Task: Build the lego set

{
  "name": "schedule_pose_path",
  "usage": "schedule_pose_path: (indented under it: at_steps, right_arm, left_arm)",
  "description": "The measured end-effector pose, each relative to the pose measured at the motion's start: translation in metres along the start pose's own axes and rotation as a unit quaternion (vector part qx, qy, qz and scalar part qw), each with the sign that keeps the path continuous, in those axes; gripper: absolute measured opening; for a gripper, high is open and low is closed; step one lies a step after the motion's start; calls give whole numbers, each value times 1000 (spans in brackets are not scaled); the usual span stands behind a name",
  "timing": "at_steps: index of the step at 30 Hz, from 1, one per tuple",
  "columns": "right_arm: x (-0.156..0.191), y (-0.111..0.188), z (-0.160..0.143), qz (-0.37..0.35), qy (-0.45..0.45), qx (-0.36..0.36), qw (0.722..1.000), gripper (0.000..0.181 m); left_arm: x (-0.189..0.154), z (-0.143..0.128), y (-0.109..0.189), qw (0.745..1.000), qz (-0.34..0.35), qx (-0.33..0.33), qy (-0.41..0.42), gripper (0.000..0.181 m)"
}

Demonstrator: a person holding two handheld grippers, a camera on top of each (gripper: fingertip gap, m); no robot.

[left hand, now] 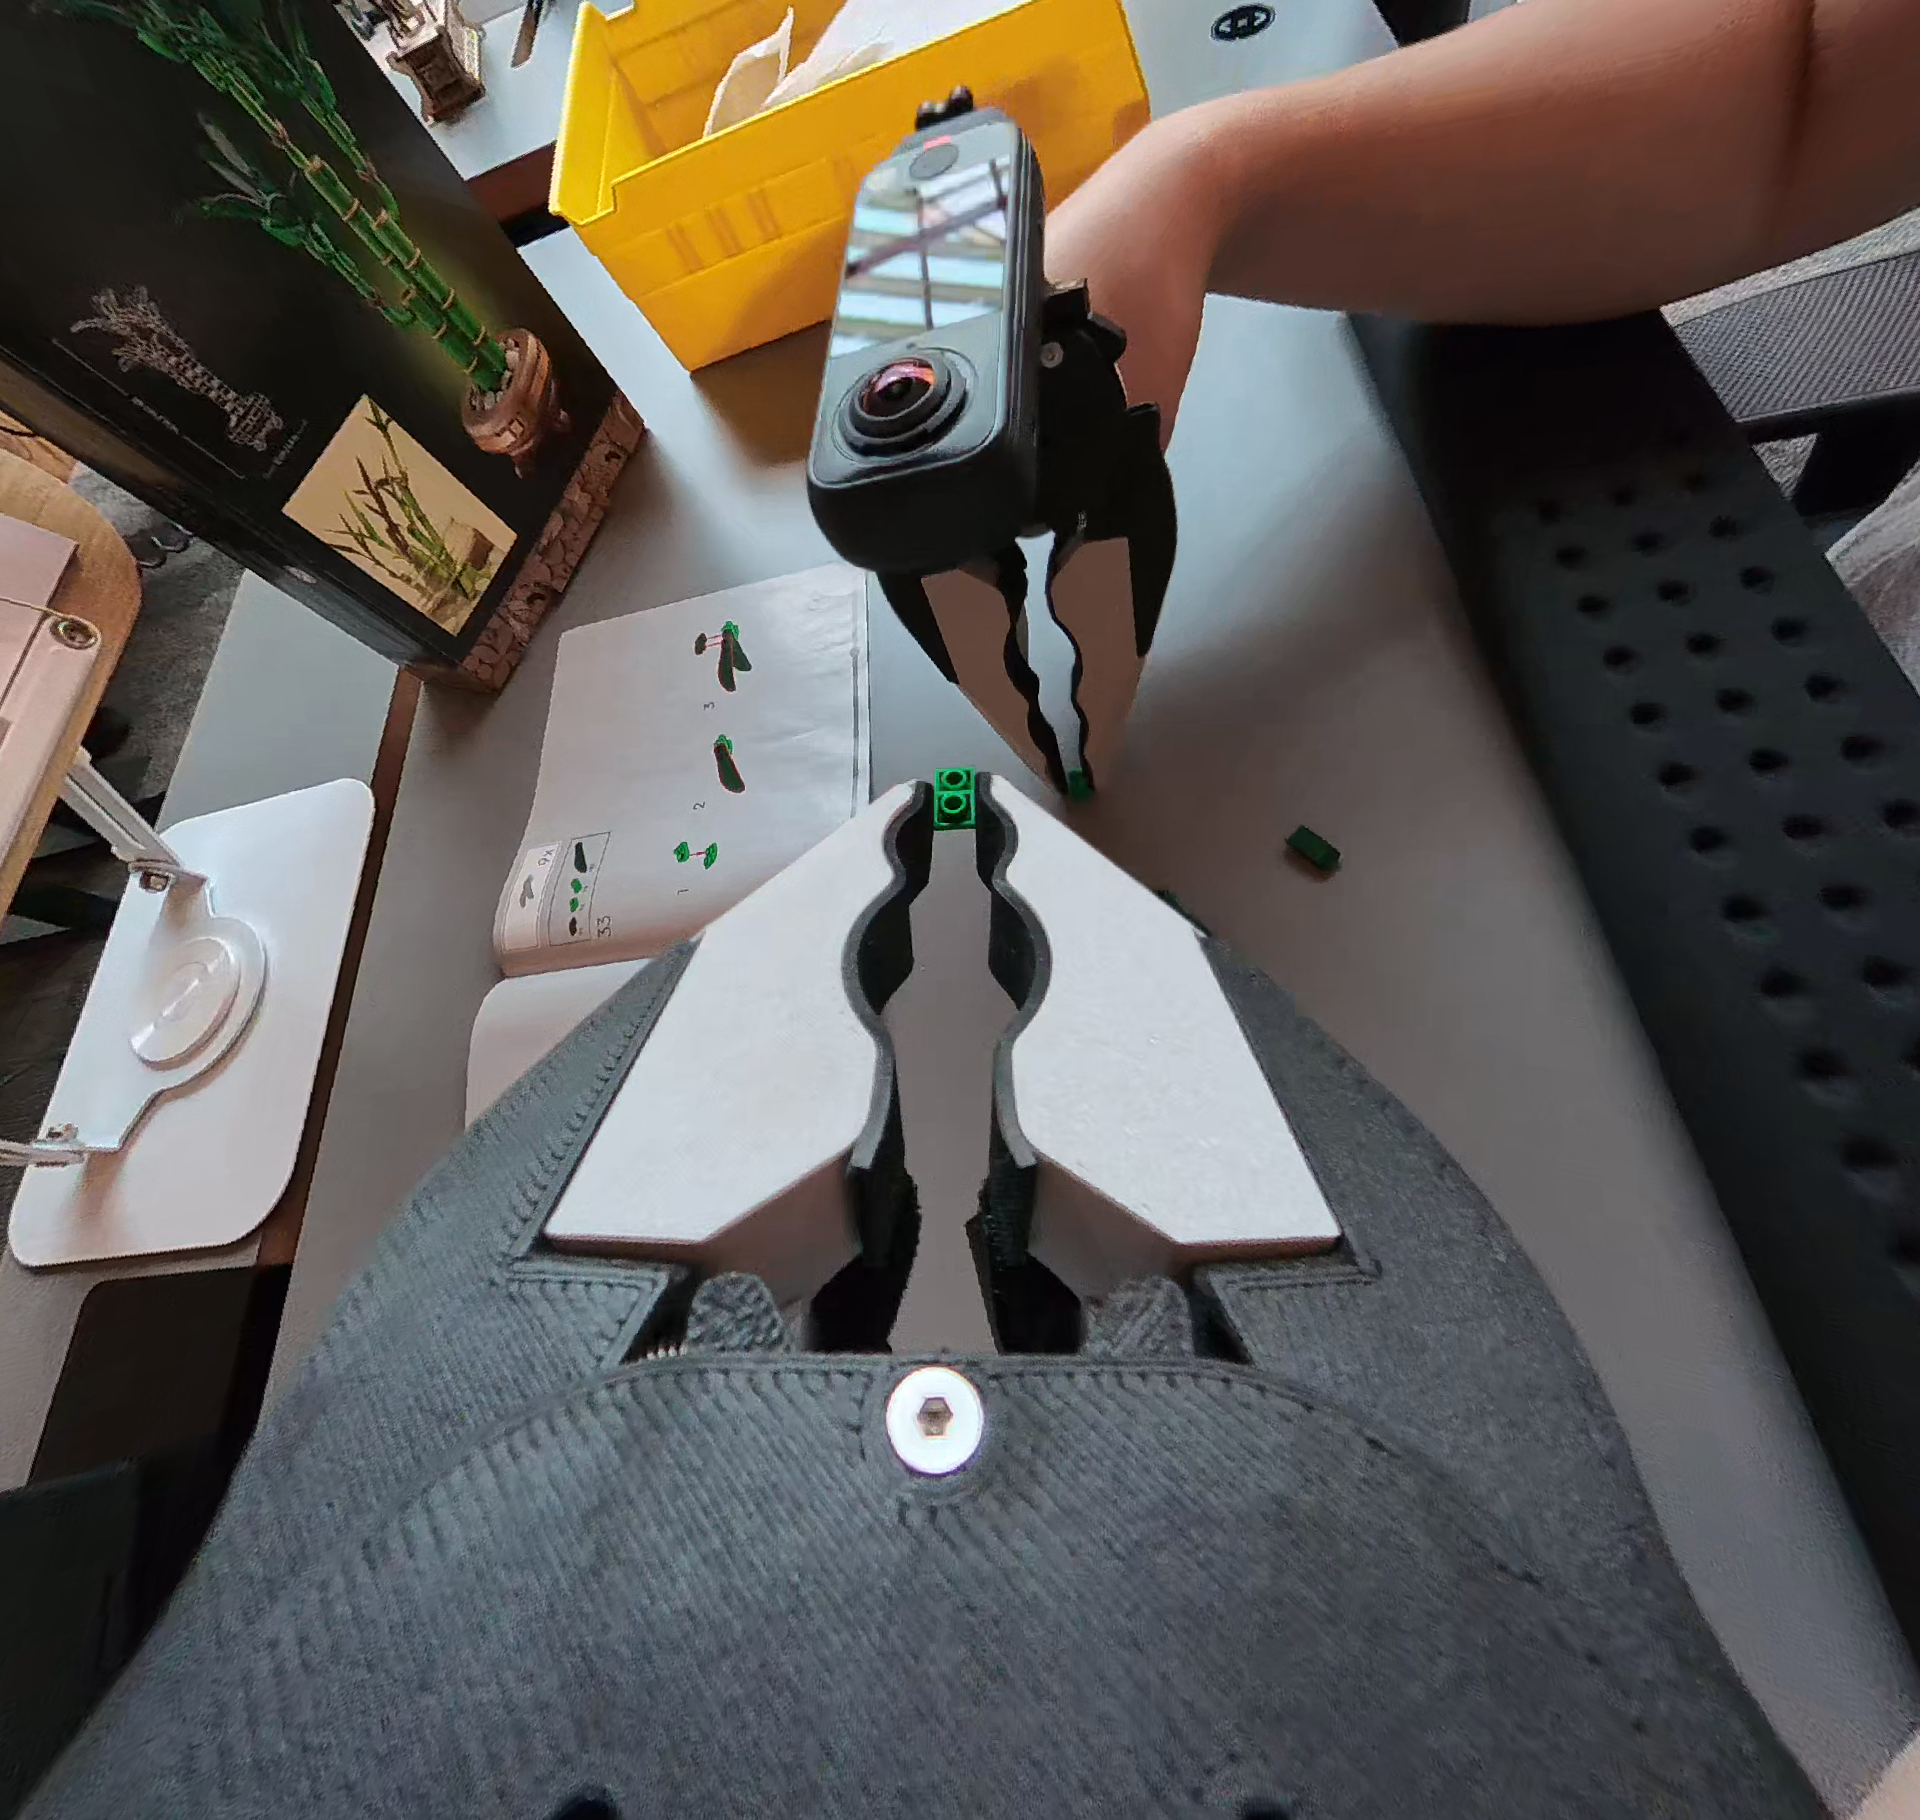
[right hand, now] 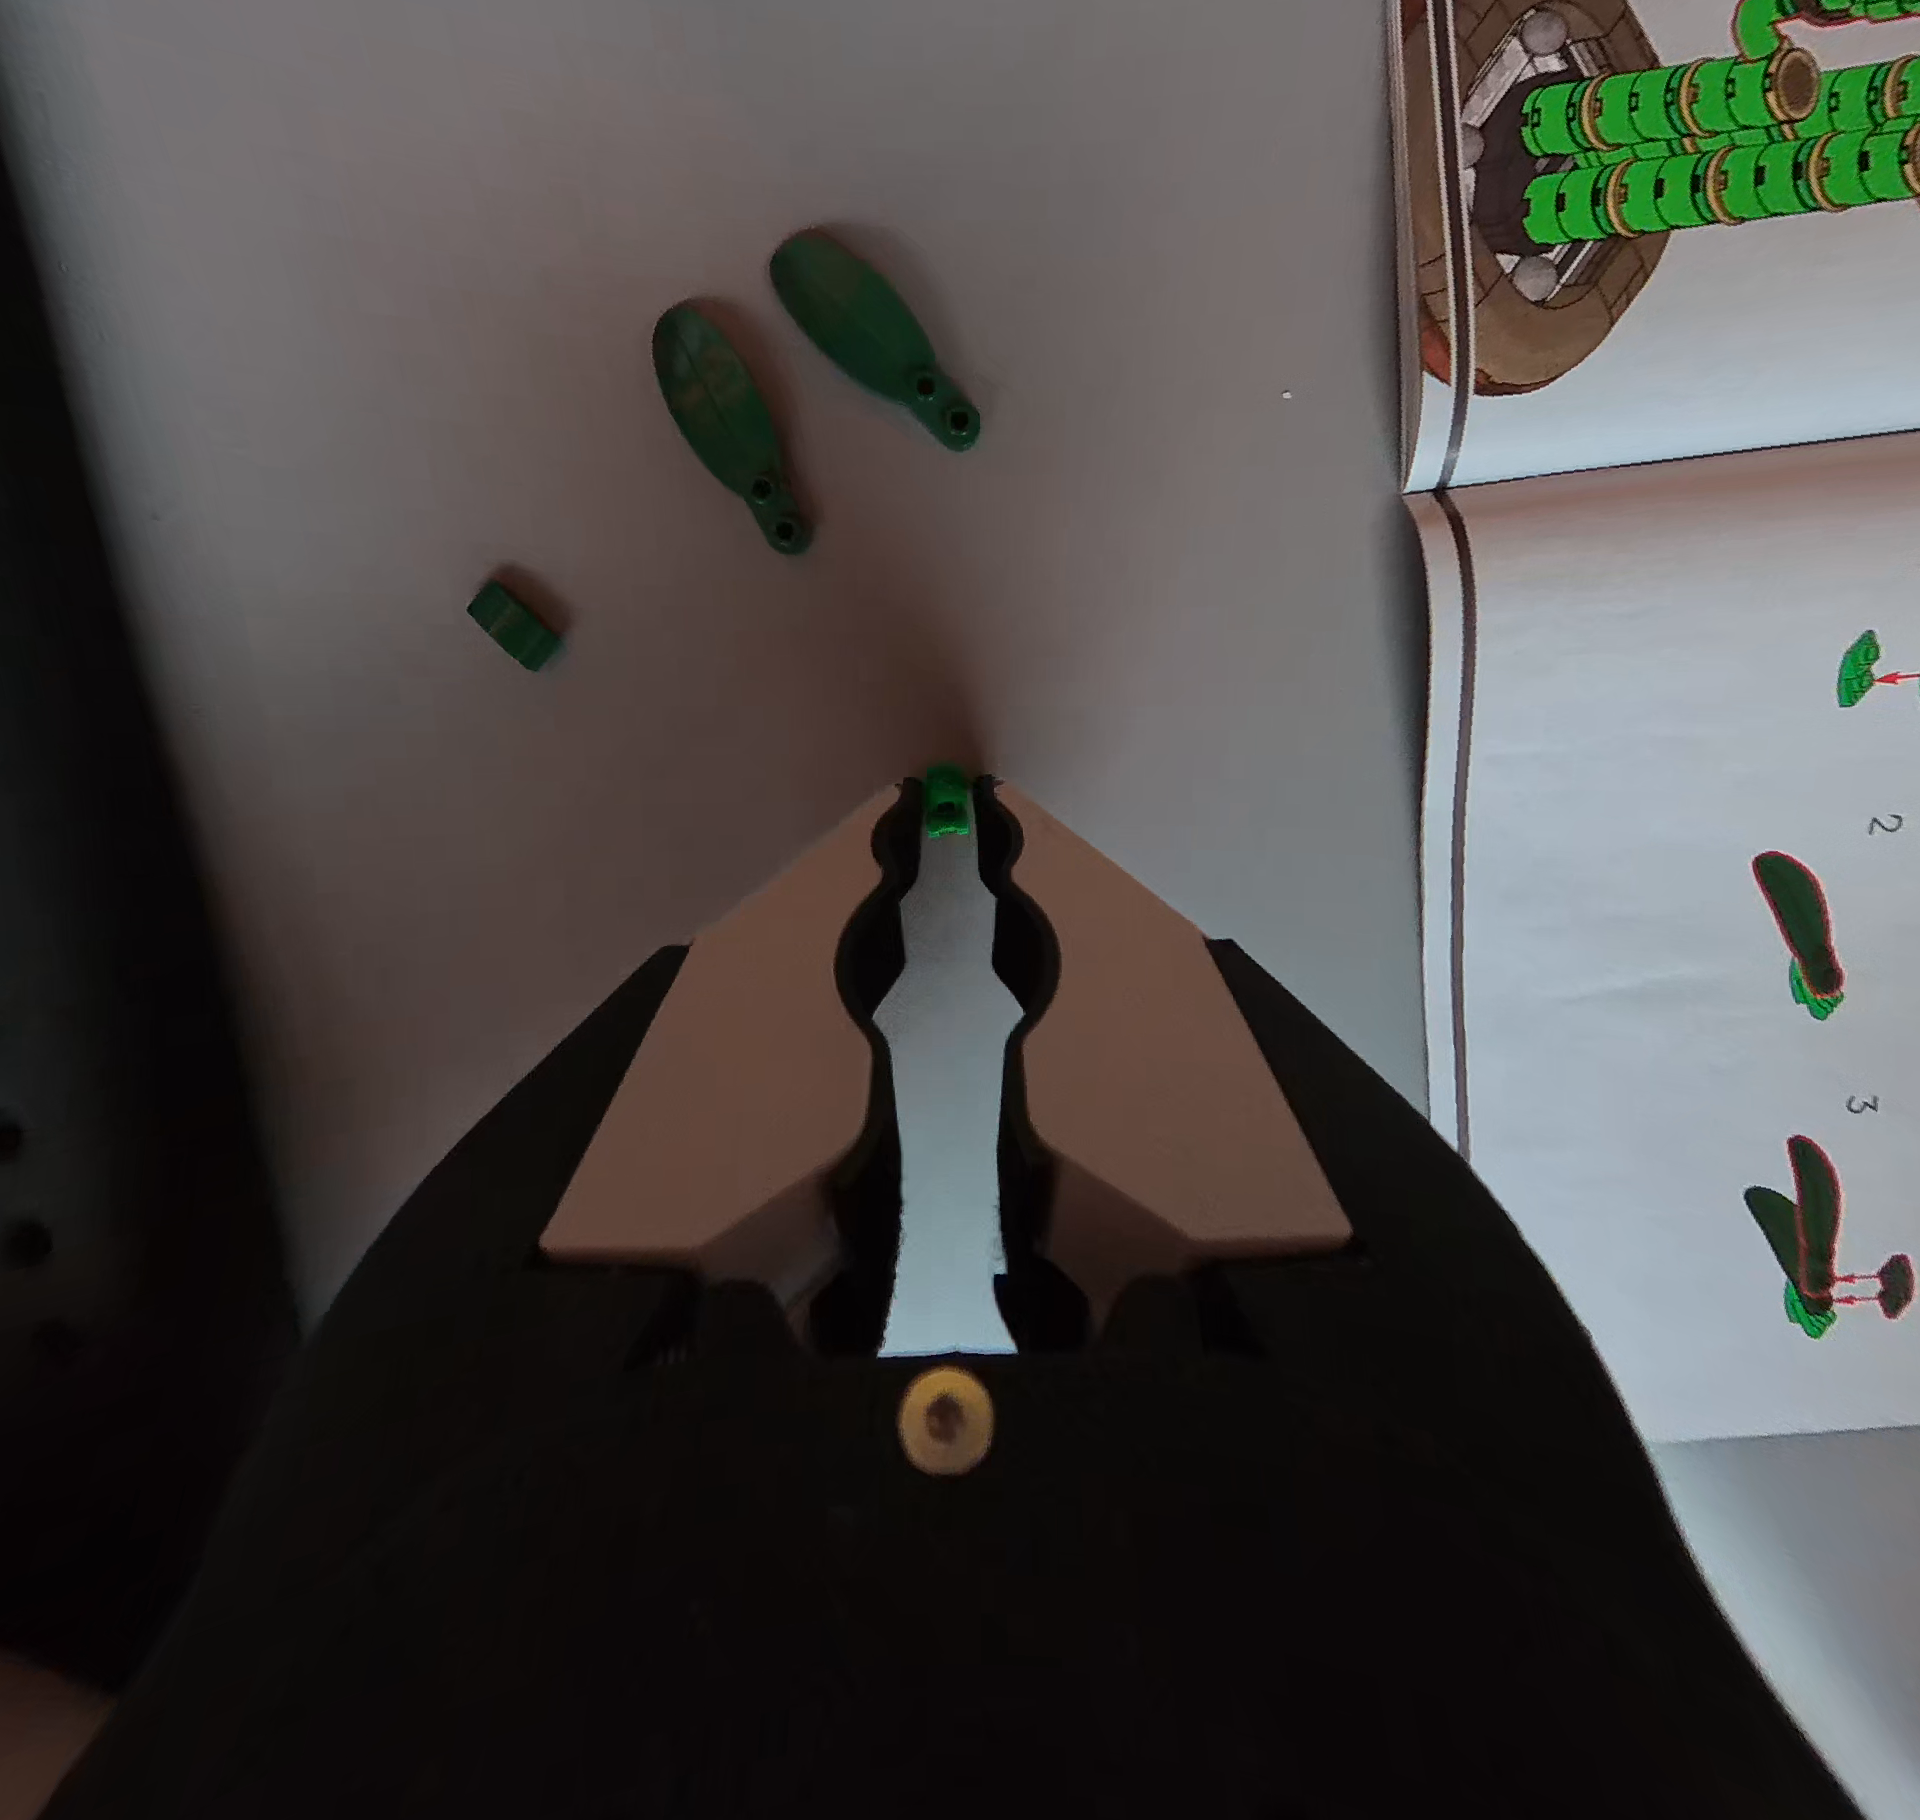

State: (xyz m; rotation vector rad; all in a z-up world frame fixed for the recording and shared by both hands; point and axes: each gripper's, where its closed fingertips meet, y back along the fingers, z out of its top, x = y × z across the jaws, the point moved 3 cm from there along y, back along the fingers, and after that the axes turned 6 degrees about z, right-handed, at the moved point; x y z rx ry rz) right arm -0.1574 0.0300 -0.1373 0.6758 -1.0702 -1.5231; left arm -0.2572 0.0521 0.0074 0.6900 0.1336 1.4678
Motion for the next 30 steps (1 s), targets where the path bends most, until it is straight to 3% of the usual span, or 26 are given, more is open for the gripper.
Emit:
schedule_pose_path:
  at_steps: [1, 4, 7, 9, 11, 13, 17, 20, 25, 30]
  right_arm:
    - [1, -1, 0, 0, 4, -9, 1000, 12]
    - [5, 8, 2, 9, -2, -69, 998, 18]
    - [5, 41, 13, 4, -43, -206, 978, 18]
    - [9, 68, 29, 46, -97, -335, 936, 17]
    - [10, 93, 43, 119, -160, -454, 868, 11]
    - [11, 103, 49, 190, -203, -507, 816, 6]
    - [11, 85, 56, 246, -238, -494, 799, 8]
    - [23, 81, 68, 324, -250, -496, 766, 8]
    - [28, 71, 71, 337, -261, -480, 767, 4]
    - [31, 74, 73, 375, -269, -489, 740, 3]
  left_arm:
    - [-2, 2, -2, 1000, -4, -9, 4, 6]
    - [-5, 3, -10, 1000, 2, -24, 5, 6]
    - [-8, 10, -15, 998, 21, -55, 2, 6]
    - [-11, 17, -14, 996, 31, -88, 5, 6]
    - [-16, 16, -13, 992, 55, -112, 2, 6]
    - [-24, 10, -13, 990, 68, -126, 1, 6]
    - [-35, -3, -18, 989, 70, -128, 3, 6]
    - [-37, -9, -24, 991, 71, -113, -6, 6]
    - [-43, -9, -29, 991, 63, -115, -14, 6]
    - [-45, -5, -25, 988, 67, -137, -13, 6]
